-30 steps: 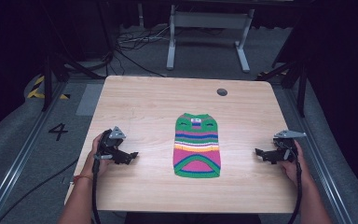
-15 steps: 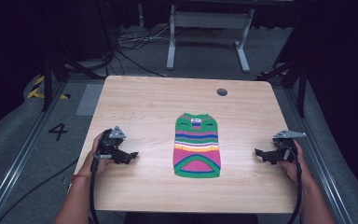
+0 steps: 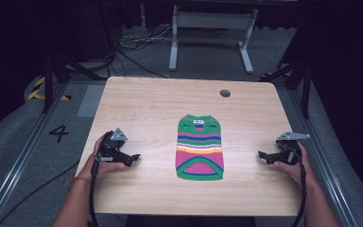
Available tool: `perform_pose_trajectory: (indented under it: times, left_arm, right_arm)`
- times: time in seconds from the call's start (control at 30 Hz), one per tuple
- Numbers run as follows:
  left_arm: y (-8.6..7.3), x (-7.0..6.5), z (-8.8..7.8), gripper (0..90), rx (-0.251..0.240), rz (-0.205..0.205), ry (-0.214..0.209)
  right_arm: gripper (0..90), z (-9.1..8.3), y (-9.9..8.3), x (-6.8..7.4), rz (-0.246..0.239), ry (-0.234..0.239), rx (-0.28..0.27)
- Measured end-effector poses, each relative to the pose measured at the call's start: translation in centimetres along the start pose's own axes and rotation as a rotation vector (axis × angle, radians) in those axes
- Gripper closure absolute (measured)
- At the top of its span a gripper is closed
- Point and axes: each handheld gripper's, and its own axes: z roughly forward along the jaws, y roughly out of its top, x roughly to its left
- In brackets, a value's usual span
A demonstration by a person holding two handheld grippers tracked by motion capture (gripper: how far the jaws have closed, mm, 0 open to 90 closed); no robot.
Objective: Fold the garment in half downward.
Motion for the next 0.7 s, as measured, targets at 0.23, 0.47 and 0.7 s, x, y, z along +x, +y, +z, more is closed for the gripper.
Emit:
perform_pose_trajectory:
  times: [0.23, 0.47, 0.7]
  left_arm:
    - [0.04, -0.17, 0.05, 0.6, -0.005, -0.020, 0.019]
    - [-0.06, -0.31, -0.08, 2.6, -0.007, -0.033, 0.014]
    - [0.49, -0.09, -0.17, 15.7, -0.009, -0.036, 0.017]
  right_arm:
    - [1.7, 0.01, 0.03, 0.01, -0.001, 0.002, -0.002]
    - [8.5, -0.19, 0.21, 0.07, -0.018, 0.018, 0.010]
    - [22.3, -0.77, 0.68, 0.57, -0.058, 0.025, 0.001]
